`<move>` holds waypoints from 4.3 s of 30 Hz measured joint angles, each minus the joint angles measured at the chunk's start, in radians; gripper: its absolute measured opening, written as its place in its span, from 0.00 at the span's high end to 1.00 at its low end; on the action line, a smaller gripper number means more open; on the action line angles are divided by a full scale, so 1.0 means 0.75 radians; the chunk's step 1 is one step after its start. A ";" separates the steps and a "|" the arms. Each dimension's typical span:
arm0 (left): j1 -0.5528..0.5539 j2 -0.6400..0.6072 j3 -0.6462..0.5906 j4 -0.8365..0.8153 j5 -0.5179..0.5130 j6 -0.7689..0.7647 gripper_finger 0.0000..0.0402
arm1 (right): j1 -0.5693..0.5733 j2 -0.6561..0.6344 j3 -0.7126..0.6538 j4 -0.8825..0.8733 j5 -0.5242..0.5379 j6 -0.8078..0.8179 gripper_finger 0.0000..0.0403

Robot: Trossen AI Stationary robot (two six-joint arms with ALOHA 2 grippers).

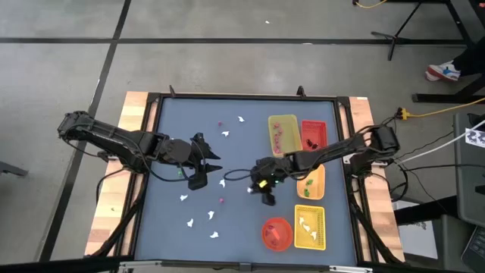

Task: Sort Halloween decoration
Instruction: Put the white ghost toy into the yellow box

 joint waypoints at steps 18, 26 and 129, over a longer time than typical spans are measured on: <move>0.000 0.000 0.000 0.012 0.000 0.000 0.63 | 0.193 -0.147 0.003 -0.903 -0.754 0.242 0.86; 0.000 0.000 0.000 0.013 0.000 0.001 0.63 | 0.343 -0.147 0.003 -0.986 -0.654 0.242 0.86; -0.968 0.687 -0.001 -0.318 -0.162 -0.994 0.63 | 0.411 -0.147 0.003 -1.016 -0.406 0.312 0.45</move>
